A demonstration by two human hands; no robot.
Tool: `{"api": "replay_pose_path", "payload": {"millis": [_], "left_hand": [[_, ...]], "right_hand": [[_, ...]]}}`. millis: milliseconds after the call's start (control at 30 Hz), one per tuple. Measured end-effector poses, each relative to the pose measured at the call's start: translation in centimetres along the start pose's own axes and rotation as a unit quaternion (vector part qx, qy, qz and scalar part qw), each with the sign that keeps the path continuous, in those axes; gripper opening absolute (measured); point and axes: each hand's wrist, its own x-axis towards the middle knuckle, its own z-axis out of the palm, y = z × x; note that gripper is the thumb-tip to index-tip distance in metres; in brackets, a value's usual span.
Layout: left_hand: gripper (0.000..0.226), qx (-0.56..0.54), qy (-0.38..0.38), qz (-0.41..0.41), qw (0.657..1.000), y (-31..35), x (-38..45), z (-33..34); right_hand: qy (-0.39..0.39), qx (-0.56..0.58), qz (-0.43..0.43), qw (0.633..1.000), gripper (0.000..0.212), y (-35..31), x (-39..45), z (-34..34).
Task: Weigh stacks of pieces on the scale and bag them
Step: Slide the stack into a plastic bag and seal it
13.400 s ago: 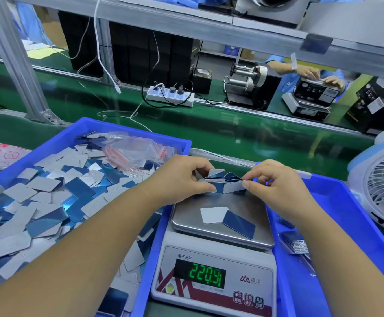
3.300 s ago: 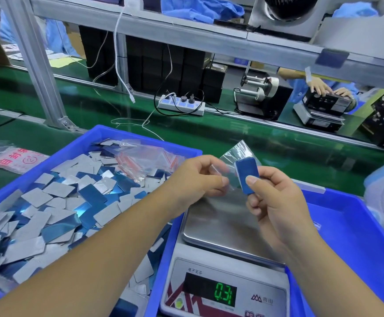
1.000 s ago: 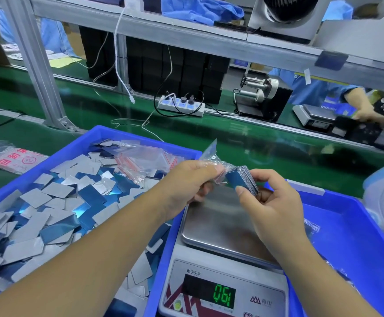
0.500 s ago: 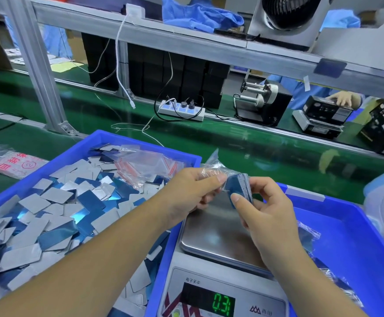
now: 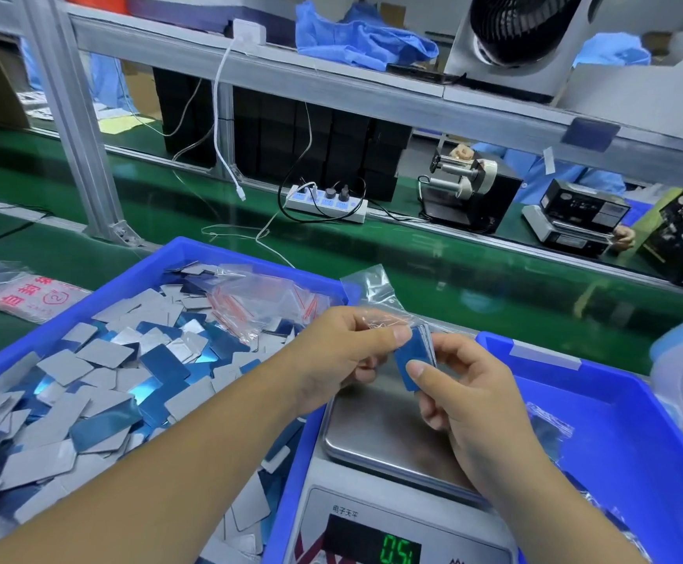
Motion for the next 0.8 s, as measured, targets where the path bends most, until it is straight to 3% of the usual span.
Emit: {"api": "replay_pose_path", "payload": {"millis": [300,500,800], "left_hand": [[0.024,0.016,-0.016,0.013,1.0,-0.3,0.0,-0.3],[0.021,0.064,-0.024,-0.031,0.997,-0.1,0.0,-0.4],[0.016,-0.035,0.013,0.037,0.999,0.5,0.1,0.2]], "right_hand": [[-0.061,-0.026,0.013,0.998,0.02,-0.6,0.0,-0.8],[0.003,0.029,0.017,0.999,0.035,-1.0,0.1,-0.9],[0.006,0.065,0.0,0.998,0.018,-1.1,0.0,-0.4]]}}
